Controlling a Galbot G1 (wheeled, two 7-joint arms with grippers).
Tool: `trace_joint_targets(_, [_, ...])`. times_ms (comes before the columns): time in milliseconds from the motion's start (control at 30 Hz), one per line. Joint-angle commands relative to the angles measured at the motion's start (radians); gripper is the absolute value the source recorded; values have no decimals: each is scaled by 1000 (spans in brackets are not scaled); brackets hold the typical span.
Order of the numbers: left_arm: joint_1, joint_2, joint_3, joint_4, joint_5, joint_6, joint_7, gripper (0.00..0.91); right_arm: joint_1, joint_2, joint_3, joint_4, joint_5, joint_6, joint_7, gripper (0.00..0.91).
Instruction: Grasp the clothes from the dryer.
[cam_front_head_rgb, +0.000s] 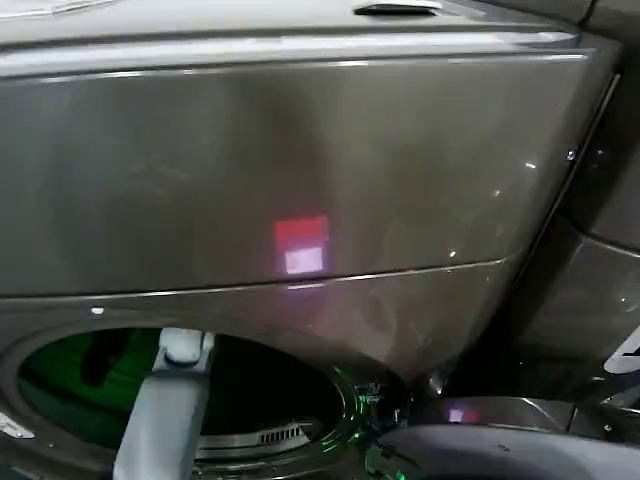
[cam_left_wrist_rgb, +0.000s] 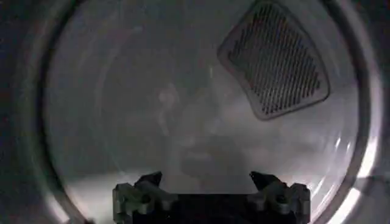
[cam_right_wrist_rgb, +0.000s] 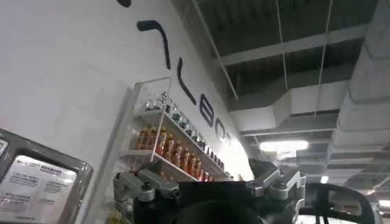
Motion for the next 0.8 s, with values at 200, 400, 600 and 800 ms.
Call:
trace_joint_targets(200, [-488,25,388,661,308,-84,645,907,8,-3,-17,-16,-7,2,0,907])
trace_joint_targets(400, [-676,4,517,878,509,-262,932,907,0,2,-5,-25,-7,5,-1,907])
trace_joint_targets(600, [-706,-39,589,974,792,-270,937,907,-2,7,-3,-21,-6,6,0,907])
trace_joint_targets(800, [-706,-47,599,1026,909,-245,907,907,-3,7,-5,-18,-6,6,1,907])
